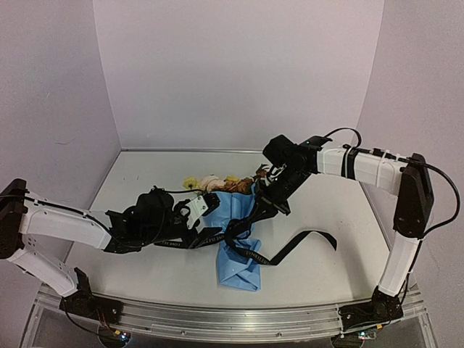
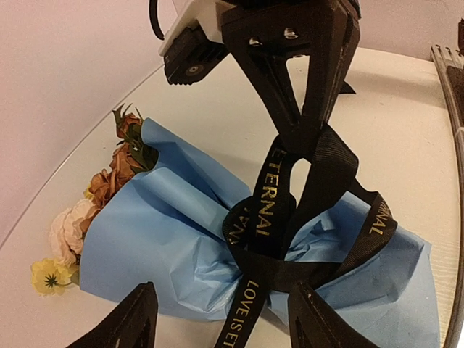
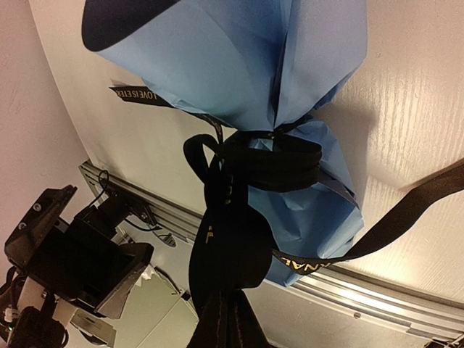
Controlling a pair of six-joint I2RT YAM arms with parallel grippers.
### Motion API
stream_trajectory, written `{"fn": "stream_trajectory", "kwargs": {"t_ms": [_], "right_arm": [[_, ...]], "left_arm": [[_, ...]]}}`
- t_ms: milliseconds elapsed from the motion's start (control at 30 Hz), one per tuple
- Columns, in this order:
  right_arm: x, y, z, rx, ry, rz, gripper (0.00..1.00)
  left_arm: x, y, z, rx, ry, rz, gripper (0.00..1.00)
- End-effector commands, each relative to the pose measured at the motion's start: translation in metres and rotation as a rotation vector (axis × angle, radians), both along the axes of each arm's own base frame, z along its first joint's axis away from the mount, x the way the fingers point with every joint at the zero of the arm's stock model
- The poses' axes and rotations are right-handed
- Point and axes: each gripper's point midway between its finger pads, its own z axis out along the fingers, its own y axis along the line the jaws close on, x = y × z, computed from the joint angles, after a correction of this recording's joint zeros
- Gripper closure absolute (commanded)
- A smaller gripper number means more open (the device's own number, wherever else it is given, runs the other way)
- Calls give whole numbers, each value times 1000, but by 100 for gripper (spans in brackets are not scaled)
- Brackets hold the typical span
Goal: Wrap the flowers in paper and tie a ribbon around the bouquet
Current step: Cross the half-tied ribbon over the folded bouquet.
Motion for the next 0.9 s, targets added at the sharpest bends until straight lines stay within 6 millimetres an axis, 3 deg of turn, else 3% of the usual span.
{"fn": "stream_trajectory", "kwargs": {"t_ms": [0,300,667,800,867], "right_arm": [[10,9,12,27,3,-35,100],[10,4,13,10,-3,-66,100],[11,5,7,-8,-1,-80,100],[10,0,3,-28,-19,-82,100],[10,-3,2,-36,-39,-75,99]], "left_arm": [[-2,-27,21,-43,29,-77,39],[-5,-64,18,-58,48,-196,46],[-3,-78,8,-61,58,-225,51],[1,-83,11,-82,64,-213,67],[1,-83,8,-81,86,-206,85]]}}
